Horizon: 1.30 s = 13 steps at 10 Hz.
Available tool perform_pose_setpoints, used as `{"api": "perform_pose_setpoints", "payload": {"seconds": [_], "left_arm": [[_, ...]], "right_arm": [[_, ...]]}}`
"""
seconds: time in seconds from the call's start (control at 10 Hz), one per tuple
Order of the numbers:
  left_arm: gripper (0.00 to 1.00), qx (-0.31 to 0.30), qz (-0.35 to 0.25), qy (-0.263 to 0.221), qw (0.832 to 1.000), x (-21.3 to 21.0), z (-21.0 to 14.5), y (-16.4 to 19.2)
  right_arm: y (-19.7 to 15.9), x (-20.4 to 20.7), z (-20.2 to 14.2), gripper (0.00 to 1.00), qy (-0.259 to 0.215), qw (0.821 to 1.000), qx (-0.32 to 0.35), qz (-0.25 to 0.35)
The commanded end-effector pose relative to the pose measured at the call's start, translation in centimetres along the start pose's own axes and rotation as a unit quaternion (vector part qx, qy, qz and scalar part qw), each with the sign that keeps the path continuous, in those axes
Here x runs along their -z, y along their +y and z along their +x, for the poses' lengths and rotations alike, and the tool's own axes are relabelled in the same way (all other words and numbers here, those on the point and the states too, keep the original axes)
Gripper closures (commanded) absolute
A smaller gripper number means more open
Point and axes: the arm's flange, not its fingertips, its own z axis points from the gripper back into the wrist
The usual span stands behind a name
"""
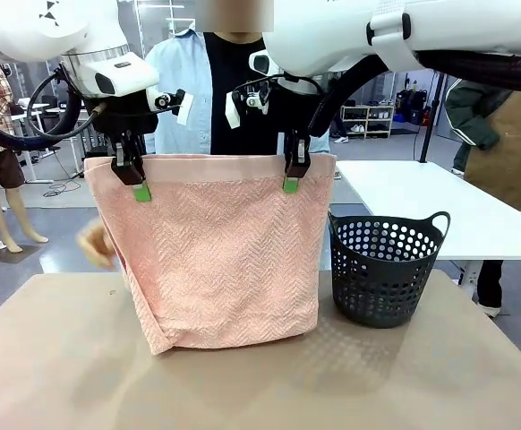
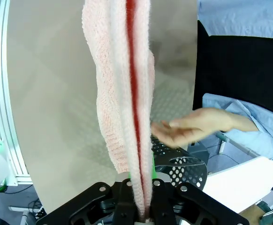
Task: Fold the towel.
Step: Release the end of the 100 cm Hotel Towel you were holding.
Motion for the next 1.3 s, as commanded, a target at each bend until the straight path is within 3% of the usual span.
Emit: {"api": "perform_pose_setpoints", "payload": {"seconds": [0.0,1.2], "left_arm": [[1.00,-0.004,0.002,0.002,1.000,-0.07,-0.08,0.00],[1.00,-0.004,0.002,0.002,1.000,-0.07,-0.08,0.00]], "right_arm": [[-0.03,-0.09,-0.03,1.00,-0.001,1.000,0.000,-0.003],[-0.03,-0.09,-0.03,1.00,-0.001,1.000,0.000,-0.003]]}}
